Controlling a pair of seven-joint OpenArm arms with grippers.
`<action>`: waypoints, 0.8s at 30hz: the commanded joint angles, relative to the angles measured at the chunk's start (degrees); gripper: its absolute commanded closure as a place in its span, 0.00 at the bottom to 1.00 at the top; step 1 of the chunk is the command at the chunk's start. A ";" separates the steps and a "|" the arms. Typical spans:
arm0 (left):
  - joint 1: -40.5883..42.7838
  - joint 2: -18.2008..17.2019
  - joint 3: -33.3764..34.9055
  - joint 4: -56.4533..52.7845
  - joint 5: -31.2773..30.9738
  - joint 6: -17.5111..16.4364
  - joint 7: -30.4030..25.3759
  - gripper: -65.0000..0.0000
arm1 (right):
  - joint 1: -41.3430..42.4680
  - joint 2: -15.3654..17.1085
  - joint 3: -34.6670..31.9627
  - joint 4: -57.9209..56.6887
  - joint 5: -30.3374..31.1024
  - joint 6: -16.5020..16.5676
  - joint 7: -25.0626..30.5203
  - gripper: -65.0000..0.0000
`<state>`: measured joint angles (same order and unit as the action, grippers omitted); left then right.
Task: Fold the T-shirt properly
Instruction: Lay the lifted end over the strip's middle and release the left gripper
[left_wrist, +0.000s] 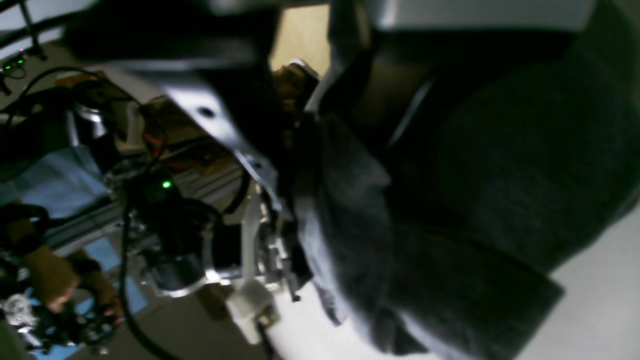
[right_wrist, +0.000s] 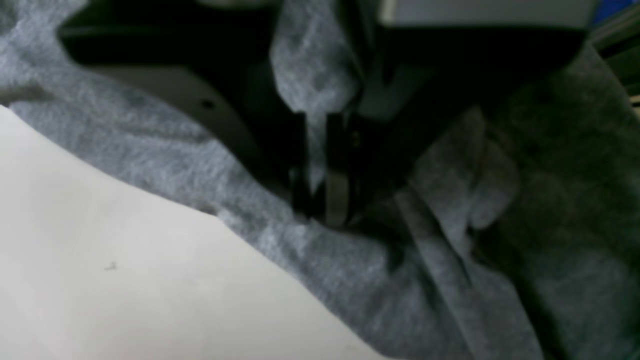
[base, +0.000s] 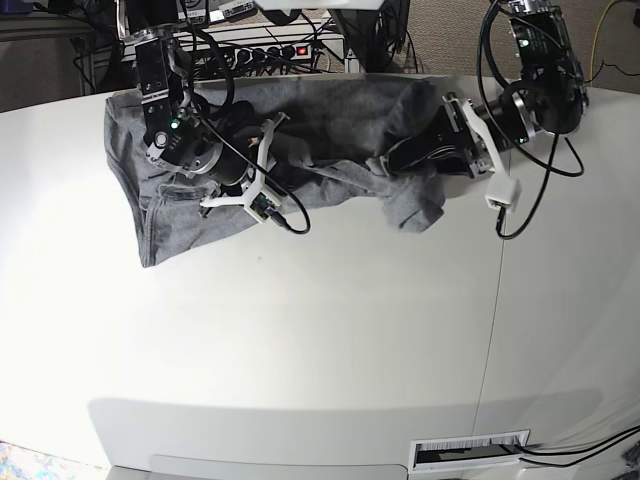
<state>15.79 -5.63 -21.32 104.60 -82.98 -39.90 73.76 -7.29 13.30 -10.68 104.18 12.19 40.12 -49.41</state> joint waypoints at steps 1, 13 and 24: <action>-0.20 0.35 1.16 0.50 -0.85 -0.10 -2.56 1.00 | 0.79 0.20 0.28 0.96 0.20 -0.12 1.27 0.91; -0.26 0.37 10.99 -0.50 17.97 -0.10 -11.30 0.94 | 0.79 0.70 5.68 1.64 2.08 -0.12 1.01 0.91; -0.22 -0.11 11.08 -0.50 16.92 -0.10 -10.03 0.57 | 0.79 0.83 11.87 1.90 6.86 -0.12 0.17 0.91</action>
<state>15.99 -5.56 -10.20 103.22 -64.18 -39.62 64.60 -7.29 13.61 1.02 105.01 18.09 40.12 -50.52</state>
